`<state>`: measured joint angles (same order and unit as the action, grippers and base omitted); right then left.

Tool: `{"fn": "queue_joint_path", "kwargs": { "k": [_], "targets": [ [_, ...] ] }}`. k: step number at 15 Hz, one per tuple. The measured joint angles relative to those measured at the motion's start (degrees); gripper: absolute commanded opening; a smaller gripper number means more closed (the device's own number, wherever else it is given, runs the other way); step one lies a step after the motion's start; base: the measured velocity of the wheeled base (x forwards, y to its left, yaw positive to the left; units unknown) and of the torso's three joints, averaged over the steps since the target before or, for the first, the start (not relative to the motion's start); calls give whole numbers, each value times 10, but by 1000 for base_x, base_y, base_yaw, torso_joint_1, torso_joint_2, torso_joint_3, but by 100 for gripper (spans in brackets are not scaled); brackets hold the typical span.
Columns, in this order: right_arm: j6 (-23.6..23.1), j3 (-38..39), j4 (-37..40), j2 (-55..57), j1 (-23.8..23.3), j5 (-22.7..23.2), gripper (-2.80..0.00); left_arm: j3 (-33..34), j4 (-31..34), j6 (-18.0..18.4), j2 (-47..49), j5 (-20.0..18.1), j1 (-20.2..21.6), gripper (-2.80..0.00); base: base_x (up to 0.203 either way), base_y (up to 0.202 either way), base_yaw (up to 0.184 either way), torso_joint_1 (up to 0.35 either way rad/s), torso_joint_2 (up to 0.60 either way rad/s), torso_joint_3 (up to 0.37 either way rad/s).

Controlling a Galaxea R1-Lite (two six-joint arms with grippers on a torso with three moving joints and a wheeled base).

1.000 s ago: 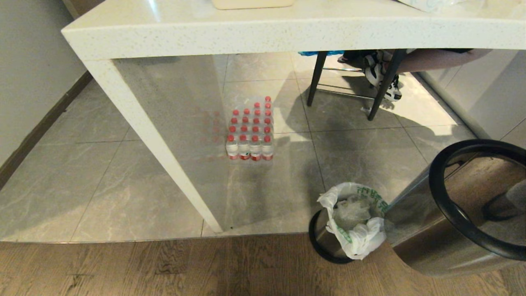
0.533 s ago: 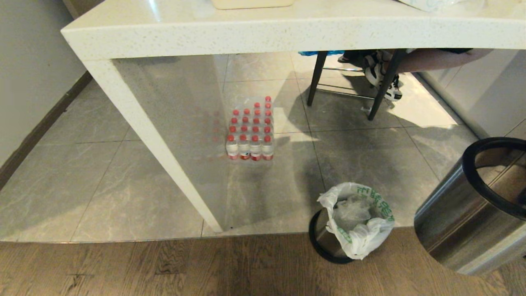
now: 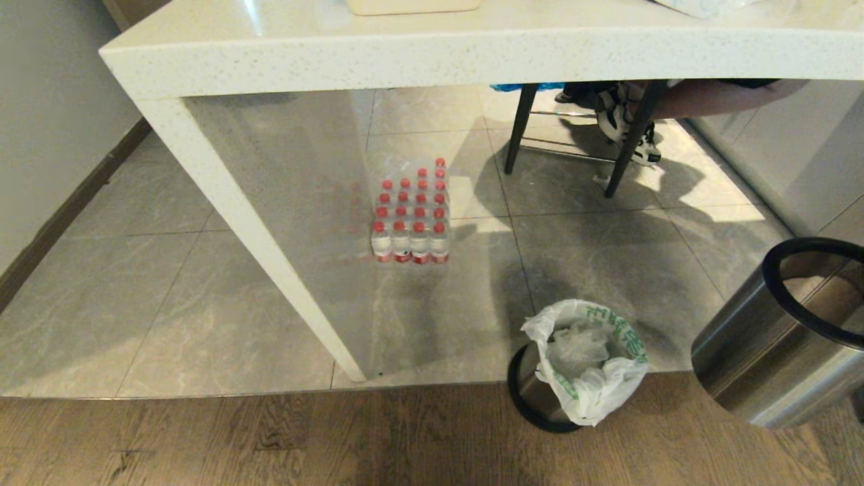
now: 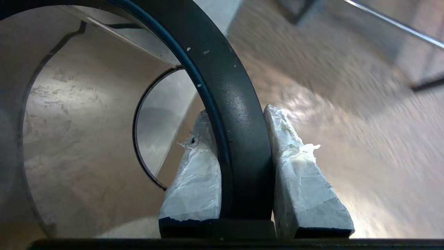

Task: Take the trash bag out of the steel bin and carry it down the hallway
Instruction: Place the outer trash can on the ground

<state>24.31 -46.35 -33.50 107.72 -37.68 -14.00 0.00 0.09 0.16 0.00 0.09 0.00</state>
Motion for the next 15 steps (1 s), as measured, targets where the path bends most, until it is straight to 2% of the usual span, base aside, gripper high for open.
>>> {"fn": "queue_joint_path", "kwargs": {
  "k": [3, 6, 9, 12, 15],
  "targets": [
    [-50, -5, -119, 93, -5, 57, -280, 0, 0, 0, 0, 0, 0, -280, 0, 0, 0, 0, 0, 0],
    [-67, -5, -203, 168, -7, 105, -280, 0, 0, 0, 0, 0, 0, -280, 0, 0, 0, 0, 0, 0],
    [-66, -5, -254, 240, -7, 114, -280, 0, 0, 0, 0, 0, 0, -280, 0, 0, 0, 0, 0, 0],
    [-71, -14, -359, 312, -11, 118, -280, 0, 0, 0, 0, 0, 0, -280, 0, 0, 0, 0, 0, 0],
    [-96, -16, -382, 363, -11, 119, -280, 0, 0, 0, 0, 0, 0, -280, 0, 0, 0, 0, 0, 0]
  ]
}}
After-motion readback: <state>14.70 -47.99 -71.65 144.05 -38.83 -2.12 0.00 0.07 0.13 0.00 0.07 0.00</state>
